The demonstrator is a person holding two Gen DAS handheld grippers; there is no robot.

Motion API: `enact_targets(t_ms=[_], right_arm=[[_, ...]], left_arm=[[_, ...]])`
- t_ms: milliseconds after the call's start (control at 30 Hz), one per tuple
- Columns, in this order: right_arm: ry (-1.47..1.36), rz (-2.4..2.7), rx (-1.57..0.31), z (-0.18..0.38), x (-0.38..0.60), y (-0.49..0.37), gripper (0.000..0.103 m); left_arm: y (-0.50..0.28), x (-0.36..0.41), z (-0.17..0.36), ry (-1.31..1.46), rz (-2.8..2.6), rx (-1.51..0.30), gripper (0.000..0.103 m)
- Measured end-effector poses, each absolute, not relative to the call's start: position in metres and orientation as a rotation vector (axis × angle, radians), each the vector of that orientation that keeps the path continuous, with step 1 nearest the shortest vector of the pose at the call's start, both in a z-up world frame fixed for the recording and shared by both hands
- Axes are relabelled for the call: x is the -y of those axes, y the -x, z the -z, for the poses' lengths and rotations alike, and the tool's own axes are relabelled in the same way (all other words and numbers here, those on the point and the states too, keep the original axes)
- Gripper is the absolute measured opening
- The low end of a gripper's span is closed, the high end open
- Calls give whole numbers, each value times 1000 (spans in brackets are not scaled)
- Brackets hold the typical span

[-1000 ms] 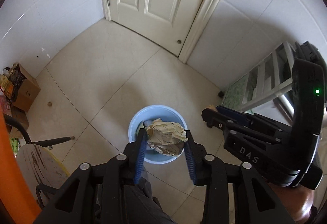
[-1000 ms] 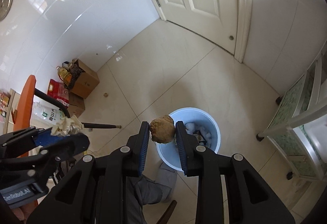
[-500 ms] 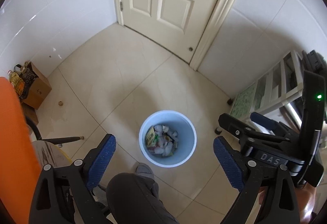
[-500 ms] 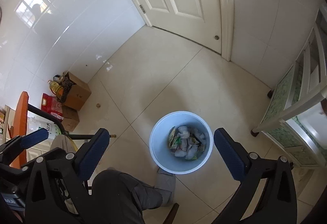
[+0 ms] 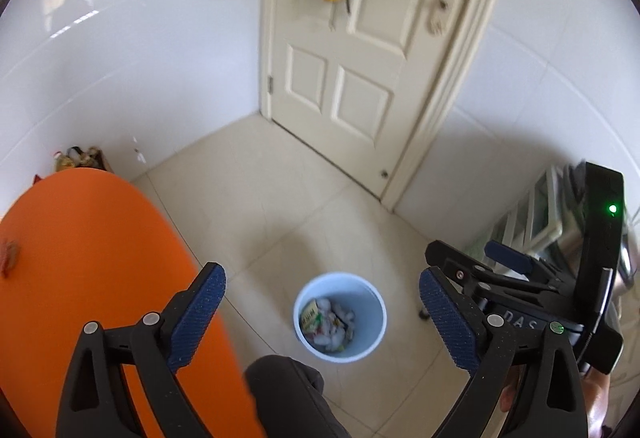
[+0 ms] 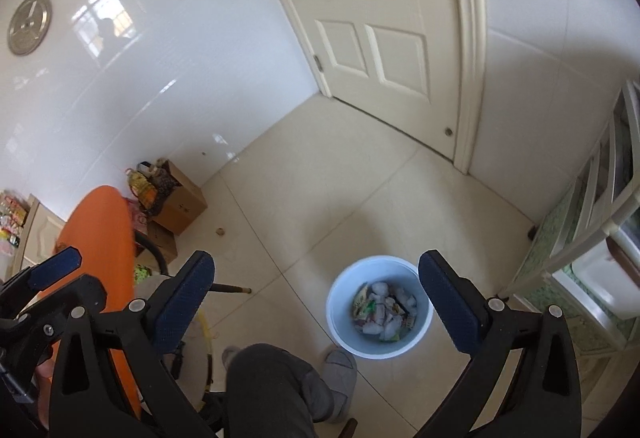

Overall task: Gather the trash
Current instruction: 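Move both tools back over the orange table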

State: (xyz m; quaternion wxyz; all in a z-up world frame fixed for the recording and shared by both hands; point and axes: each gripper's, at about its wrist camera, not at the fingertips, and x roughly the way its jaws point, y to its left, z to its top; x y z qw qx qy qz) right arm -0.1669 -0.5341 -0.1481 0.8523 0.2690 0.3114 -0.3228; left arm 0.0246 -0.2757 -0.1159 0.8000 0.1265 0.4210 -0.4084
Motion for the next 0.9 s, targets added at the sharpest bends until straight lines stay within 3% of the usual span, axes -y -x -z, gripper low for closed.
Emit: enact_targets(t_ms=[467, 900], right_arm=[[-320, 488, -548, 53, 410, 96, 103], [-157, 280, -536, 29, 298, 18, 103]], left_arm=[[22, 95, 44, -93, 675, -703, 99], [62, -65, 21, 46, 470, -633, 100]])
